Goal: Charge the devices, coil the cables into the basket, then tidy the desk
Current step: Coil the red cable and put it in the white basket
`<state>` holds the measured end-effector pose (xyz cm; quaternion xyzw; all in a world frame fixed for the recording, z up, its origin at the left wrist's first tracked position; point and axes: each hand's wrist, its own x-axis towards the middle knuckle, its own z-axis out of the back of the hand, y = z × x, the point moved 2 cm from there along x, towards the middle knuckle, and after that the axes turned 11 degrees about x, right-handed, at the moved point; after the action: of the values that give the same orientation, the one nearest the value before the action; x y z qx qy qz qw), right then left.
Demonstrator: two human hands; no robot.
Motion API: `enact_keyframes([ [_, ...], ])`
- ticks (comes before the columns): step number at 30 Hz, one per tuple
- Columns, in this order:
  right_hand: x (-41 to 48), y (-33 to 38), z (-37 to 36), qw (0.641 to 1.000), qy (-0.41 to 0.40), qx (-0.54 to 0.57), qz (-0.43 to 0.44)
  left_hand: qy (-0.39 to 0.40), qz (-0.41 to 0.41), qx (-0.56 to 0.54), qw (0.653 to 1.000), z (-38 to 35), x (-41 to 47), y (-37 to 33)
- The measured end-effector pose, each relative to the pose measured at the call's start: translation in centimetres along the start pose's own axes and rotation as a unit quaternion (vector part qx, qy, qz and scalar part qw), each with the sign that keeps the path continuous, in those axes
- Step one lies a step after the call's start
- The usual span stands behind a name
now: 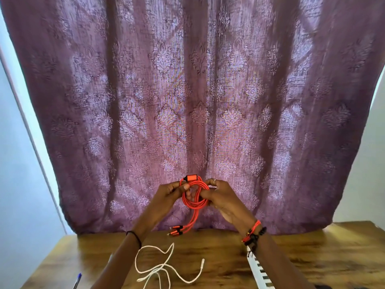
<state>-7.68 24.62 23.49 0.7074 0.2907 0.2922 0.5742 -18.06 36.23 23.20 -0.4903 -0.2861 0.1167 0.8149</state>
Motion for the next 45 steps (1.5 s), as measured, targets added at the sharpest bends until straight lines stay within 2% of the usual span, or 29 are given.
enact_keyframes([
  [10, -0.7, 0.0, -0.2, 0.996, 0.003, 0.071, 0.057, 0.003, 0.028, -0.06, 0.998, -0.2, -0.2, 0.5],
  [15, -0.8, 0.2, 0.4, 0.983, 0.063, 0.161, 0.06, 0.015, 0.026, -0.126, 0.992, -0.4, -0.5, -0.4],
  [21, -1.5, 0.9, 0.9, 0.942, 0.134, 0.301, 0.067, 0.028, 0.009, -0.164, 0.986, -0.9, -0.5, -1.9],
  [25, -1.9, 1.2, 0.8, 0.891, 0.156, 0.423, 0.054, 0.022, -0.003, -0.17, 0.985, -1.1, -0.3, -2.9],
  [27, -2.2, 1.8, 0.9, 0.878, 0.171, 0.443, 0.055, 0.024, -0.008, -0.171, 0.985, -1.2, -0.1, -3.3],
  [32, -2.2, 2.7, 1.3, 0.919, 0.207, 0.325, 0.085, 0.033, 0.007, -0.173, 0.984, -1.4, 0.0, -3.7],
  [34, -2.2, 3.1, 1.5, 0.942, 0.207, 0.235, 0.117, 0.038, 0.004, -0.148, 0.988, -1.5, 0.1, -3.8],
  [36, -2.2, 3.7, 1.8, 0.963, 0.174, 0.085, 0.188, 0.036, 0.0, -0.144, 0.989, -1.5, 0.3, -4.0],
  [38, -2.1, 4.3, 2.3, 0.949, 0.08, -0.101, 0.289, 0.033, 0.003, -0.151, 0.988, -1.5, 0.6, -3.9],
  [40, -1.9, 4.4, 2.7, 0.918, 0.003, -0.196, 0.344, 0.035, 0.002, -0.143, 0.989, -1.5, 0.8, -3.8],
  [42, -1.8, 4.2, 3.0, 0.907, -0.019, -0.213, 0.362, 0.041, 0.003, -0.134, 0.99, -1.5, 0.8, -3.8],
  [45, -1.7, 4.6, 3.3, 0.919, 0.006, -0.213, 0.33, 0.056, -0.004, -0.104, 0.993, -1.2, 1.0, -3.7],
])
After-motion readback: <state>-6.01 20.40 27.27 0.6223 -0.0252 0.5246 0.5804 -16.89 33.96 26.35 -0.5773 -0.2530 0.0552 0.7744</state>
